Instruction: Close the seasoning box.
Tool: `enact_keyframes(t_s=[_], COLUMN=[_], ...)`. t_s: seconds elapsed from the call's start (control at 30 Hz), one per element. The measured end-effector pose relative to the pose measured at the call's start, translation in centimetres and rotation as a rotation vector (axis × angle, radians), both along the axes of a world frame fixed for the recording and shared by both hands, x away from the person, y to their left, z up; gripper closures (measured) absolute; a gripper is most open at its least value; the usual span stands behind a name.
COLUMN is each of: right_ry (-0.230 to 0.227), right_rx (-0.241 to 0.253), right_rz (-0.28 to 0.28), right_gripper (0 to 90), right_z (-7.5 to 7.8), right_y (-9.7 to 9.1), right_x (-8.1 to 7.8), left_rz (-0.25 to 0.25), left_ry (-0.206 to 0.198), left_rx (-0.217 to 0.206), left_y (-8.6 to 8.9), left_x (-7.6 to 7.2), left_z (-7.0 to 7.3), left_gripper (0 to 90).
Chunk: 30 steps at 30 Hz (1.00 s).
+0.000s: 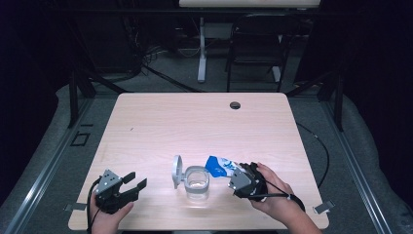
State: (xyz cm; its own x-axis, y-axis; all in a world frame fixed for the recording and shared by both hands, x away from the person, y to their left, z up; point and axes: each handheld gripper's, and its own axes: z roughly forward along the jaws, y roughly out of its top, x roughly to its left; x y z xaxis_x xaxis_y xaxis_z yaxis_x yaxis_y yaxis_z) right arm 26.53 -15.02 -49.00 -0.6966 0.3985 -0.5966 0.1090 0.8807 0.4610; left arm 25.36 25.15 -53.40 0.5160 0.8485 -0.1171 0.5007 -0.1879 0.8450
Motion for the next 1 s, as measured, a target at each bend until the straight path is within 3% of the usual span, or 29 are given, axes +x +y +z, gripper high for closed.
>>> enact_keyframes(t_s=[0.1, 0.37, 1.0], right_ry=[-0.010, -0.021, -0.026], right_rx=[-0.044, -0.099, -0.133], right_rz=[0.004, 0.012, 0.023], right_gripper=[53.2, 53.2, 53.2], right_z=[0.03, -0.07, 0.20], right_y=[0.07, 0.33, 0.47], right_x=[-0.04, -0.01, 0.12], left_rz=[0.000, 0.001, 0.006], left_ry=[-0.003, -0.006, -0.006], left_rx=[-0.005, -0.002, -0.003], left_y=[-0.01, 0.04, 0.01], left_x=[0.02, 0.03, 0.03], left_z=[-0.05, -0.04, -0.10], left_gripper=[46.5, 46.4, 46.5])
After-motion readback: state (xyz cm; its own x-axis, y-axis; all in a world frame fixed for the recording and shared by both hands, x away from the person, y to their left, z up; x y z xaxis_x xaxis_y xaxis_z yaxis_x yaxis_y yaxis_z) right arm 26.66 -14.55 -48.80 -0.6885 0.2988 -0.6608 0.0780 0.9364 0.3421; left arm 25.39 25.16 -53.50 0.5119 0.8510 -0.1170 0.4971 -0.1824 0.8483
